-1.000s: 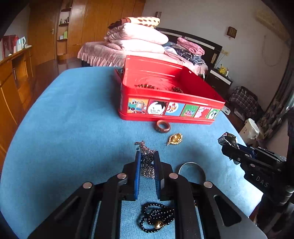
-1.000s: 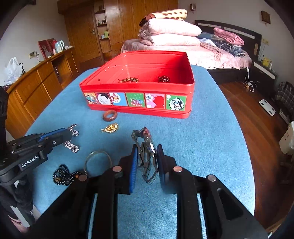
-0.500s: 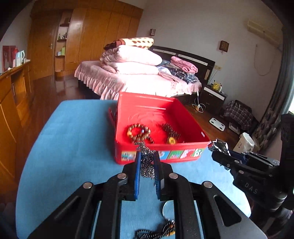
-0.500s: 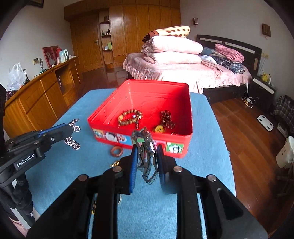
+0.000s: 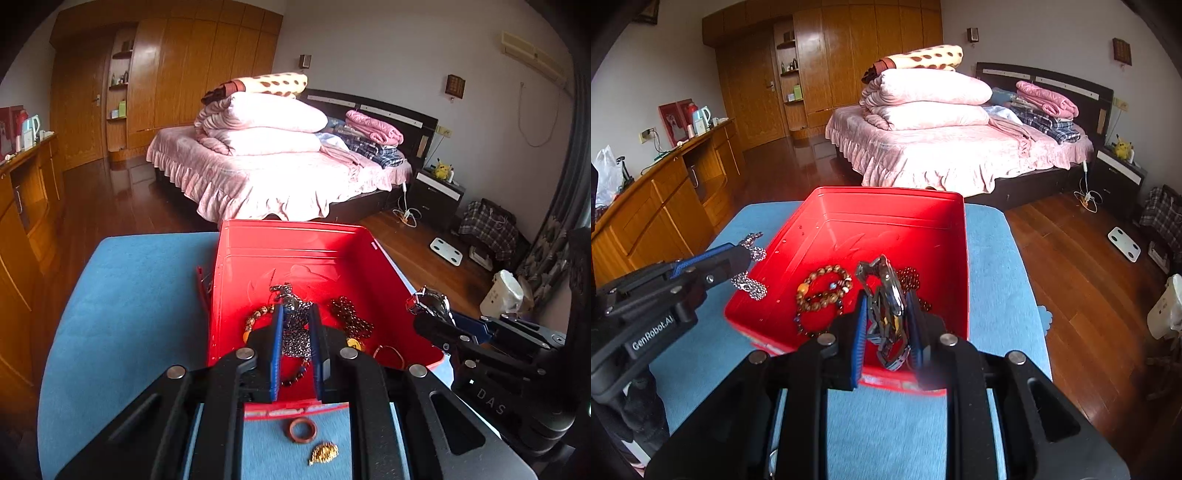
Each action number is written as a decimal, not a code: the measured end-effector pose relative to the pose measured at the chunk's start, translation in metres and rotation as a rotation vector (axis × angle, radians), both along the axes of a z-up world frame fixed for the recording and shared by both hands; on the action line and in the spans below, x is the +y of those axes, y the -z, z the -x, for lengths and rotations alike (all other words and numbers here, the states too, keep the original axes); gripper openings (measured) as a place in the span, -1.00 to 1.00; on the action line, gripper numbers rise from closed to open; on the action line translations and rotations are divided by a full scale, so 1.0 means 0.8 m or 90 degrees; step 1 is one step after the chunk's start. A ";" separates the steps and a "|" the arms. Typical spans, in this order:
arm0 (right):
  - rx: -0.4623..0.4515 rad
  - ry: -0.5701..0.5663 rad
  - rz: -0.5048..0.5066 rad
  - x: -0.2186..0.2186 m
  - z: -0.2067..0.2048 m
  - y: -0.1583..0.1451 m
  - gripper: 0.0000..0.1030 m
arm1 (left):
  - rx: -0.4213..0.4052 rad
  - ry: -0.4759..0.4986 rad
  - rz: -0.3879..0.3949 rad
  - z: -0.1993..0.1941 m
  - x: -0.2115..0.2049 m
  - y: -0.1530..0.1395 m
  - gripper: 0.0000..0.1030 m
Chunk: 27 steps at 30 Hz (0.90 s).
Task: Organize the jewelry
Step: 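Carry the watch and chain into the red tin and open both tools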
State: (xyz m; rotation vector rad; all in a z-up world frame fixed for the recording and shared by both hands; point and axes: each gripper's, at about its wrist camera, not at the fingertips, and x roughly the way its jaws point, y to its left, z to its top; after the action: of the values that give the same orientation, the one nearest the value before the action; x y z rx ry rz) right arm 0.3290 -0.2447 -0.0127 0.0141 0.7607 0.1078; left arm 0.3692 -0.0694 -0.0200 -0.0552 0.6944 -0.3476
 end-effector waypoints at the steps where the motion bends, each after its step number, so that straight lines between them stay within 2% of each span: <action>1: 0.006 0.001 -0.002 -0.001 -0.009 0.003 -0.63 | 0.009 0.000 -0.002 -0.011 -0.004 0.004 -0.74; 10: 0.060 0.012 -0.023 -0.012 -0.072 0.041 -0.63 | 0.059 -0.016 -0.029 -0.070 -0.021 0.040 -0.74; 15: 0.071 0.009 -0.023 -0.010 -0.083 0.053 -0.61 | 0.067 -0.020 -0.032 -0.075 -0.022 0.054 -0.74; 18: 0.066 0.009 -0.017 -0.009 -0.085 0.053 -0.51 | 0.075 -0.023 -0.030 -0.077 -0.022 0.058 -0.72; 20: 0.050 0.011 -0.013 -0.009 -0.080 0.047 -0.32 | 0.072 -0.022 -0.027 -0.075 -0.019 0.056 -0.54; 24: 0.025 0.013 -0.010 -0.013 -0.066 0.032 -0.31 | 0.047 -0.022 -0.028 -0.062 -0.014 0.042 -0.38; 27: 0.003 0.015 -0.017 -0.018 -0.045 0.020 -0.31 | 0.019 -0.028 -0.028 -0.039 -0.005 0.029 -0.03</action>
State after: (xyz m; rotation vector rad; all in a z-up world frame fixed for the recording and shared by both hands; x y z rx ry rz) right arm 0.3654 -0.2588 -0.0286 0.0487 0.7632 0.0951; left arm 0.4003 -0.0735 -0.0432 -0.0337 0.7288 -0.2898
